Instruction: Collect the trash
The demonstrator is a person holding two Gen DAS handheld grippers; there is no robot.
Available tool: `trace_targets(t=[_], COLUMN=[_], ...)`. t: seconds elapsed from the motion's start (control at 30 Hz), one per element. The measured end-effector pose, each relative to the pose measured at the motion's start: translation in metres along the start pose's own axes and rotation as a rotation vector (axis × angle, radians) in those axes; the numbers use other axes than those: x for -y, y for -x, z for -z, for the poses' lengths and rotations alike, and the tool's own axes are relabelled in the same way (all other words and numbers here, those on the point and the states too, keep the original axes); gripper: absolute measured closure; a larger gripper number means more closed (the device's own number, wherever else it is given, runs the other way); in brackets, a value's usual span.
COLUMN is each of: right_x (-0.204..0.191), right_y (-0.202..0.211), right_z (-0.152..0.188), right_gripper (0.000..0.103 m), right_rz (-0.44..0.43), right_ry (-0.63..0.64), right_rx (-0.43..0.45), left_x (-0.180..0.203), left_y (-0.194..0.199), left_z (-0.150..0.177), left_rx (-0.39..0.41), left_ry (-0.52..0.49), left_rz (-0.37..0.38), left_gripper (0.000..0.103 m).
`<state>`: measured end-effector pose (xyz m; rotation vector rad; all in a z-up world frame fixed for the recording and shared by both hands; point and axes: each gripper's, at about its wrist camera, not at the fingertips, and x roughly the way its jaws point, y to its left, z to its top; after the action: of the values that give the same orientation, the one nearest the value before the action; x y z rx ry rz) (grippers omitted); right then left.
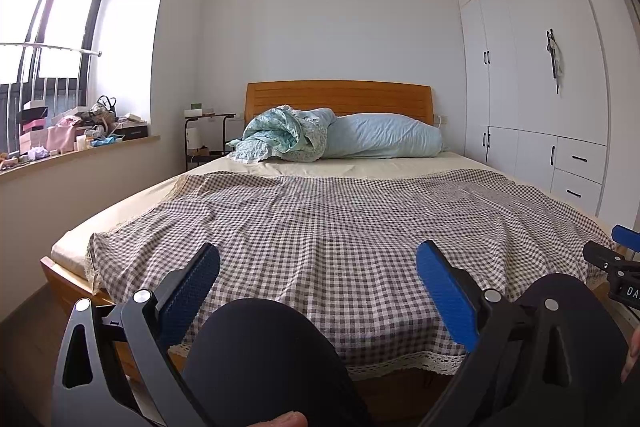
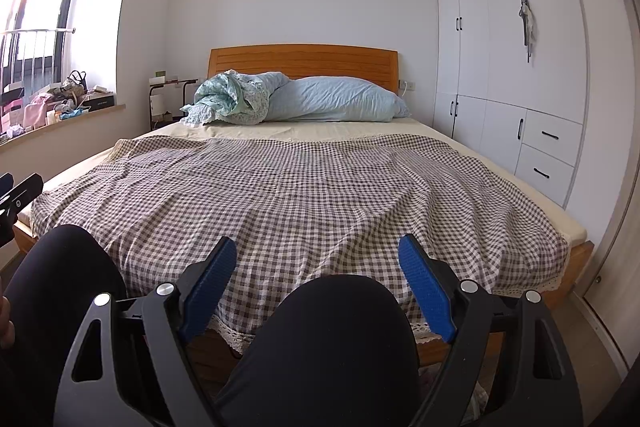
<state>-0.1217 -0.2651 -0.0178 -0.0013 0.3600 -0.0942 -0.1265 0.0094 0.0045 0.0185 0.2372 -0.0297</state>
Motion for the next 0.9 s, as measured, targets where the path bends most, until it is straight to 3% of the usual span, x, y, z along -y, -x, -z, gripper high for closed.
trace_targets(t=[0.9], right_x=[-0.0001], right_y=[-0.0008], right_z=[0.0001], right_gripper=[0.023], right_rz=[0.001], right_ry=[-0.002], right_rx=[-0.011], left_x=[0.0013], left_y=[-0.0032], left_z=[-0.0015], left_rx=[-0.014], left_ry=[-0.007], left_rz=[-0.008], left_gripper=[0.008])
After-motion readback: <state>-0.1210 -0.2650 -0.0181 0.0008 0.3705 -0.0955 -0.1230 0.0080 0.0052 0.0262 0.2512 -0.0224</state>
